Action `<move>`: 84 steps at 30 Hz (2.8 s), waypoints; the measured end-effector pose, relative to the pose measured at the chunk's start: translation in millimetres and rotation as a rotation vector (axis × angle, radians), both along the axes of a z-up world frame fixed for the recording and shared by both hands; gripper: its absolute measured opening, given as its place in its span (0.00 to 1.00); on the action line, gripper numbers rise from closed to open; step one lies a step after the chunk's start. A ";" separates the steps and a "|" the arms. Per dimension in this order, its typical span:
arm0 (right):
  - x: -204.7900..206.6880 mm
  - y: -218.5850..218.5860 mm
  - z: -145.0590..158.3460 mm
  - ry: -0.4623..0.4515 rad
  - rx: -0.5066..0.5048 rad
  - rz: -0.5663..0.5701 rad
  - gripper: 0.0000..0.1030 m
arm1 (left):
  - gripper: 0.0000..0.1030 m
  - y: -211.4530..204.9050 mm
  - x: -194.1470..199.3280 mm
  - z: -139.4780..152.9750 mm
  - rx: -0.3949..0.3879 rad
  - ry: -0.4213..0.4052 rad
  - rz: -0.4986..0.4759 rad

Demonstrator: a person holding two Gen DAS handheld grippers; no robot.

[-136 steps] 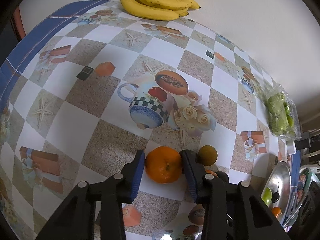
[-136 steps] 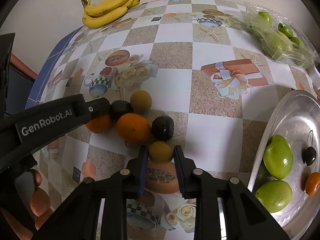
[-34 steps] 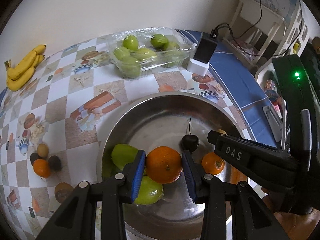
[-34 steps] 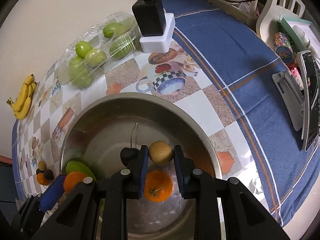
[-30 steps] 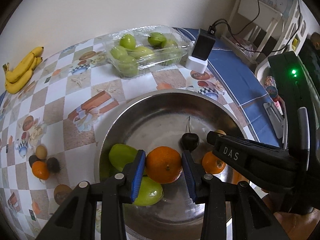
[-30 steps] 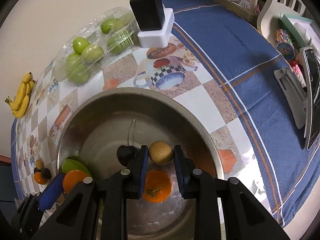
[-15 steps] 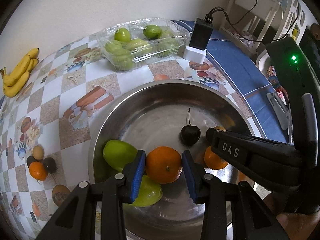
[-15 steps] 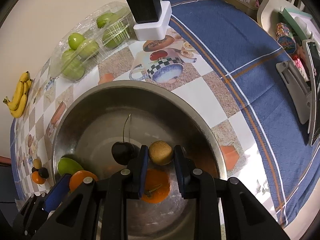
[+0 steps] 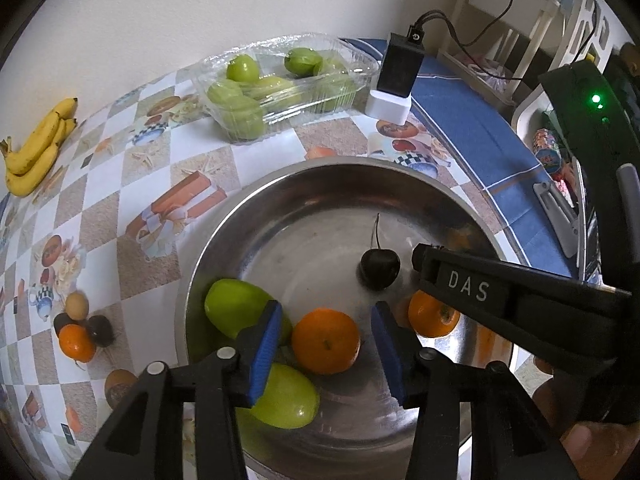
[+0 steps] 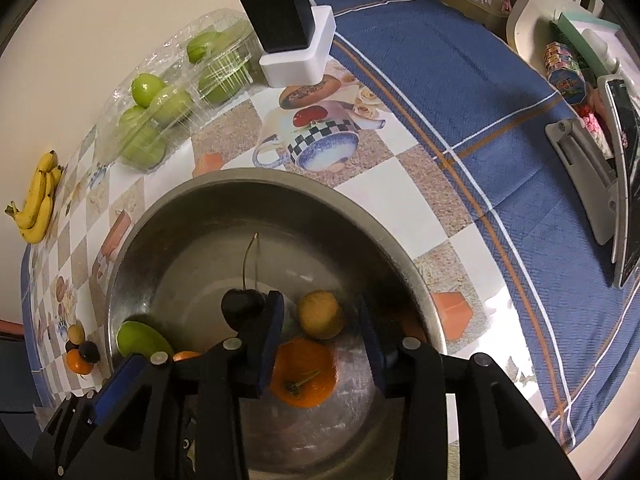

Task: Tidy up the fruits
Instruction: 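Open both tools to drop the orange and yellow fruit into the bowl, then move both open tools back toward the remaining fruit cluster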

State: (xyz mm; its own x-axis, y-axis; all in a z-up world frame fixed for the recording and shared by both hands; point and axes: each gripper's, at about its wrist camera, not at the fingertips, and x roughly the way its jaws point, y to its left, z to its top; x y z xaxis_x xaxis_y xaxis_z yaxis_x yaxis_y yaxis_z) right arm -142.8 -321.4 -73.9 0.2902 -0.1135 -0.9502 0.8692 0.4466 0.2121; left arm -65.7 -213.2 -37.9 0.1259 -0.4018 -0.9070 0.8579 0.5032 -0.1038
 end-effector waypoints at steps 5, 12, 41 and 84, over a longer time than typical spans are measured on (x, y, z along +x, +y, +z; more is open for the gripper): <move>-0.7 -0.3 15.2 -0.026 -0.036 0.000 0.47 | 0.50 3.4 5.5 8.1 -0.022 0.006 0.021; 5.9 1.5 25.5 -0.032 -0.068 0.029 0.47 | 0.50 17.8 27.9 20.6 -0.038 -0.015 0.119; 40.2 38.8 25.6 -0.007 -0.130 0.196 0.71 | 0.85 105.2 121.5 -9.4 0.096 0.040 0.585; 50.5 46.3 18.6 0.025 -0.169 0.201 0.98 | 1.00 131.5 146.4 -10.7 0.127 -0.009 0.656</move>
State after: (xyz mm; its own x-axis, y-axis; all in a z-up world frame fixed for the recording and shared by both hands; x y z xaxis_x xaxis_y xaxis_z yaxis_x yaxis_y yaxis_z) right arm -92.3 -275.1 -55.2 0.3001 -0.2137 -0.9297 0.7636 0.6380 0.0998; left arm 80.7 -81.7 -48.6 0.3153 -0.1293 -0.9401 0.3706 0.9288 -0.0035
